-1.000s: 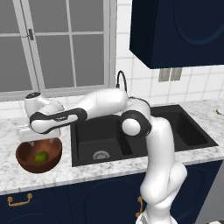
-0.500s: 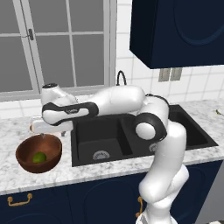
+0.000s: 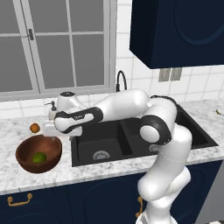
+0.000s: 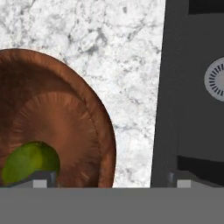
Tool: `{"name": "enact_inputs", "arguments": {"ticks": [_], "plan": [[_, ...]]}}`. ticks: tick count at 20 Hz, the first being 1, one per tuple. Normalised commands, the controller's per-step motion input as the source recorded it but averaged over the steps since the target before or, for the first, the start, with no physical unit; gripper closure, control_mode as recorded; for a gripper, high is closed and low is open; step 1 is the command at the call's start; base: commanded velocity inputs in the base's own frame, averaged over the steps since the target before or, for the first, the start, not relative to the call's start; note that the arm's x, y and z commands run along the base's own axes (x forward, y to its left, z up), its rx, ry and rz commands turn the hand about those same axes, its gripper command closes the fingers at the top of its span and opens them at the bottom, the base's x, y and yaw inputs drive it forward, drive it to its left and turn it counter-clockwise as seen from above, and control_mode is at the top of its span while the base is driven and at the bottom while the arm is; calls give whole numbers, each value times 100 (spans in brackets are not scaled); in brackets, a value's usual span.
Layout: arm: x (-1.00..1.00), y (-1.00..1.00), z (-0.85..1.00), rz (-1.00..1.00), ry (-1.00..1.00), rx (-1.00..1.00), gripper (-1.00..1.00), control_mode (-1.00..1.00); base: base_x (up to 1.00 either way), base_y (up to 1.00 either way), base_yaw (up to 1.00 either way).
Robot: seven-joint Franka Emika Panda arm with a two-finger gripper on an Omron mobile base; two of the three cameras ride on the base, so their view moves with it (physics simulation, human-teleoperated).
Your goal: Pick the lime from the sink and place it in the bowl. Then pick the bowl and place it in the microwave. Then close the microwave door and press the start button.
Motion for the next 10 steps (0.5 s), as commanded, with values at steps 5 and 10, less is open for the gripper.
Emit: {"name": "enact_inputs", "arguments": {"ticks": [5, 10], "plan": [[37, 25, -10, 0, 1, 0, -100, -100, 0, 0, 0], [10, 34, -10, 0, 8, -3, -100, -100, 0, 0, 0]]}}
